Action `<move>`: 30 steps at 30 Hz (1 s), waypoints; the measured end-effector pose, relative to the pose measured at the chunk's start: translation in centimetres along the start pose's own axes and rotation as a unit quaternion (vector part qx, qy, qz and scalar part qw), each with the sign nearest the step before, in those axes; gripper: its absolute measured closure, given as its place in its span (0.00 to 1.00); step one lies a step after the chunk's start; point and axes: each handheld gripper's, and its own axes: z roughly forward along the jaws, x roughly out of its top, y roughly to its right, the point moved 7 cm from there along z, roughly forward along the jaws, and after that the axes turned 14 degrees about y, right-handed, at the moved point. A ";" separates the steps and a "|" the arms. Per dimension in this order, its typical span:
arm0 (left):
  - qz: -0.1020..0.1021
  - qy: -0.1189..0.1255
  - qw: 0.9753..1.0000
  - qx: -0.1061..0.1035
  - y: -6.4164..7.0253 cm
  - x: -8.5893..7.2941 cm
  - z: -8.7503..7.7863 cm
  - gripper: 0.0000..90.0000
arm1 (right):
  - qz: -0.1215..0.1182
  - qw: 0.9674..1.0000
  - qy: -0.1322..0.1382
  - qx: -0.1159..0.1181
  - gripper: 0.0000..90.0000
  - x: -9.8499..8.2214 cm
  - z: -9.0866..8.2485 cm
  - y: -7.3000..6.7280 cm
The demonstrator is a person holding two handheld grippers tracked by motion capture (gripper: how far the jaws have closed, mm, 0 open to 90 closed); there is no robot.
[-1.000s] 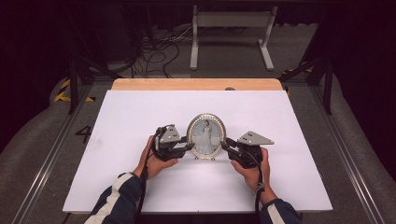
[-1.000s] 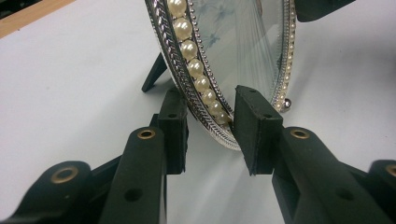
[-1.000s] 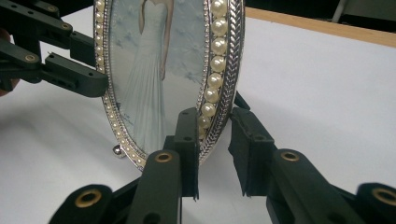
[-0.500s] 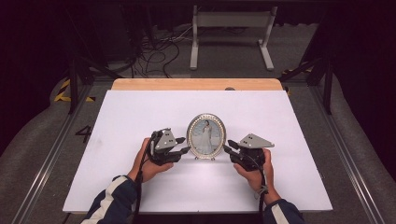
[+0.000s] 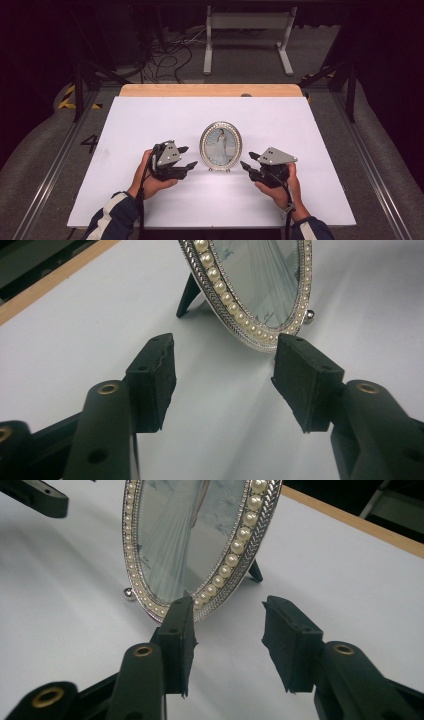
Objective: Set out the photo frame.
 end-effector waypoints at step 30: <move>-0.001 -0.045 0.998 0.044 -0.6 -4.7 -5.5 0.20 | -0.010 0.999 -0.030 -0.028 0.33 -2.7 -3.0 2.0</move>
